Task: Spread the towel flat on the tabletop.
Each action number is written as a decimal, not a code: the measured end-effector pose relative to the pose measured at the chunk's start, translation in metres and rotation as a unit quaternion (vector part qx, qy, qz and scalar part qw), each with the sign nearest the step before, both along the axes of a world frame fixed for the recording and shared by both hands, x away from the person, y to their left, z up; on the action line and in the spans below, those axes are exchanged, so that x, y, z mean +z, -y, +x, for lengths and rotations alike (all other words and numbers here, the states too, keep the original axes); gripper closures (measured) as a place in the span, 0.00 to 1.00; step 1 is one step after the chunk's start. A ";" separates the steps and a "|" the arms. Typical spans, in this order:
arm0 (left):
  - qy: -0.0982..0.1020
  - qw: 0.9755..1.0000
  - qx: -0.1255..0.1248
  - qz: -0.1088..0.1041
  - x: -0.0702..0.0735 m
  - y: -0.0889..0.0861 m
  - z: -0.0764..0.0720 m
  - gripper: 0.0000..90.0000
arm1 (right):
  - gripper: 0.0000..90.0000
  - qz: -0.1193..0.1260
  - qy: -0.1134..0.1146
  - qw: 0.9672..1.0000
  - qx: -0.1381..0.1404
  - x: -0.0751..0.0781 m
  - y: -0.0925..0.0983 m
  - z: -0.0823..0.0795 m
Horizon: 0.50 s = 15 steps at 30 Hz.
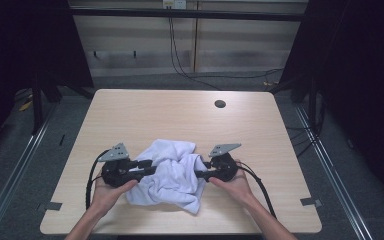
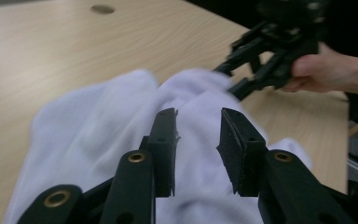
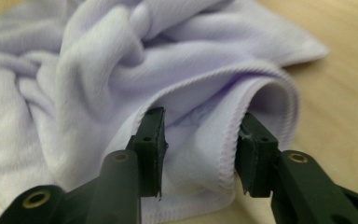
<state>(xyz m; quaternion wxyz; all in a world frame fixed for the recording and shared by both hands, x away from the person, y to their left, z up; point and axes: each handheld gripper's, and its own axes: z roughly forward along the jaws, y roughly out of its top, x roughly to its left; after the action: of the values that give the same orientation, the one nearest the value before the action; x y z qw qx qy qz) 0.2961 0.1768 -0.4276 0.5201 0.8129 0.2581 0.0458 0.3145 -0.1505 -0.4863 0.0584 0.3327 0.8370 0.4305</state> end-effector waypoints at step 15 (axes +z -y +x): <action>-0.011 0.989 -0.051 0.138 -0.048 0.080 0.012 0.74 | 0.70 0.008 -0.023 1.000 -0.007 -0.010 0.003 0.004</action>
<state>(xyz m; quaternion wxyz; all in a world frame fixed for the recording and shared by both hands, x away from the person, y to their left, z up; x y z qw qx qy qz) 0.3083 0.0963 -0.4760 0.4014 0.8895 0.2135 0.0456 0.3182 -0.1536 -0.4966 0.0397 0.3486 0.8326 0.4287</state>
